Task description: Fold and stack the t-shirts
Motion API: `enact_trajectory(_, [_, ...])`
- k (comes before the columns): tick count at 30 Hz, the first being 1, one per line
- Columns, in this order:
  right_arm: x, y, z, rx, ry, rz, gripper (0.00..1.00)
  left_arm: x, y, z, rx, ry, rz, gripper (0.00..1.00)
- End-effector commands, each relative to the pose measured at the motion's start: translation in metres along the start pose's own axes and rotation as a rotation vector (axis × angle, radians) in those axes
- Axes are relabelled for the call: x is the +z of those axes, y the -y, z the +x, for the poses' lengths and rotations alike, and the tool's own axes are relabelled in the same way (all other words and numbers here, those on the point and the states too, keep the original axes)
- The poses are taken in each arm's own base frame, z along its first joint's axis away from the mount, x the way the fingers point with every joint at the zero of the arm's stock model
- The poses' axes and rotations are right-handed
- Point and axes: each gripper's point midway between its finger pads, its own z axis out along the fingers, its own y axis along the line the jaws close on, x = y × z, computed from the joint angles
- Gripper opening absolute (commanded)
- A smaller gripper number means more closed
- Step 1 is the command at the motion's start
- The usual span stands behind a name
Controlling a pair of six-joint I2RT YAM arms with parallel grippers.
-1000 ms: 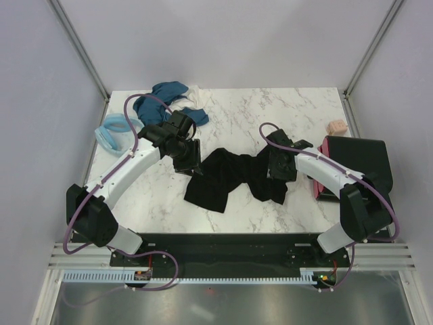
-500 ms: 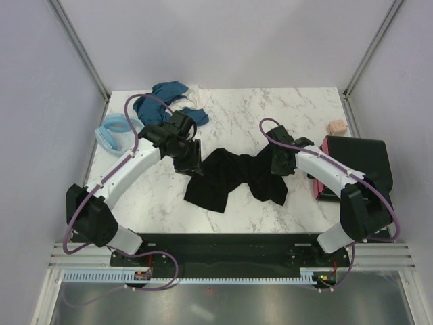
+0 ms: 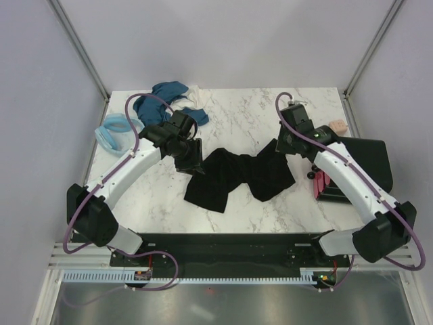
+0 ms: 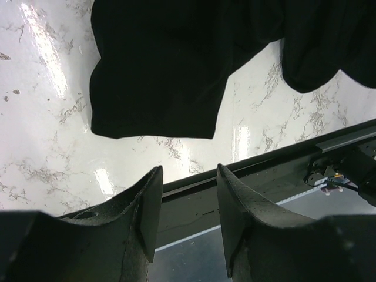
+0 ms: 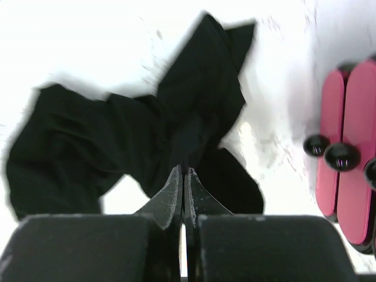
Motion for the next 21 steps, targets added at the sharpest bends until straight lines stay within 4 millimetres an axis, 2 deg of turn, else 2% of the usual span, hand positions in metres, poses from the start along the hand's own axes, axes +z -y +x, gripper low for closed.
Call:
enact_trajectory(1, [-0.041,-0.021,-0.037,-0.01,0.089,-0.132,0.0,-0.006,0.012,-0.02,0.019,0.063,0.026,0.5])
enact_trajectory(2, [-0.053,-0.032,-0.05,-0.009,0.121,-0.188,0.0,-0.007,0.01,-0.022,0.016,0.076,0.014,0.5])
enact_trajectory(4, [-0.068,-0.041,-0.066,-0.02,0.167,-0.239,0.0,-0.009,0.009,-0.029,0.008,0.099,0.001,0.52])
enact_trajectory(5, [-0.083,-0.049,-0.08,-0.021,0.205,-0.286,0.0,-0.011,0.007,-0.032,-0.001,0.116,-0.014,0.53])
enact_trajectory(9, [-0.119,-0.059,-0.114,-0.04,0.3,-0.343,0.0,-0.024,-0.006,-0.046,-0.089,0.173,-0.035,0.55])
enact_trajectory(10, [-0.123,-0.06,-0.12,-0.043,0.311,-0.342,0.0,-0.029,-0.018,-0.053,-0.133,0.194,-0.044,0.55])
enact_trajectory(11, [-0.138,-0.061,-0.131,-0.036,0.344,-0.355,0.0,-0.037,-0.023,-0.057,-0.16,0.223,-0.046,0.55])
enact_trajectory(13, [-0.153,-0.061,-0.144,-0.029,0.385,-0.364,0.0,-0.048,-0.041,-0.066,-0.197,0.266,-0.073,0.55])
enact_trajectory(14, [-0.171,-0.063,-0.156,-0.019,0.431,-0.39,0.0,-0.054,-0.048,-0.069,-0.191,0.288,-0.094,0.56])
enact_trajectory(16, [-0.184,-0.071,-0.166,-0.022,0.453,-0.43,0.0,-0.066,-0.054,-0.078,-0.183,0.329,-0.105,0.56])
enact_trajectory(17, [-0.204,-0.075,-0.177,-0.02,0.497,-0.474,0.0,-0.068,-0.057,-0.078,-0.177,0.33,-0.117,0.57])
enact_trajectory(18, [-0.214,-0.082,-0.179,-0.031,0.502,-0.523,0.0,-0.072,-0.058,-0.081,-0.181,0.342,-0.116,0.57])
enact_trajectory(19, [-0.216,-0.089,-0.182,-0.043,0.499,-0.553,0.0,-0.073,-0.062,-0.082,-0.192,0.345,-0.121,0.57])
enact_trajectory(20, [-0.233,-0.095,-0.187,-0.047,0.522,-0.6,0.0,-0.073,-0.061,-0.082,-0.202,0.34,-0.111,0.57])
enact_trajectory(21, [-0.239,-0.098,-0.188,-0.048,0.523,-0.626,0.0,-0.07,-0.063,-0.08,-0.207,0.327,-0.114,0.57])
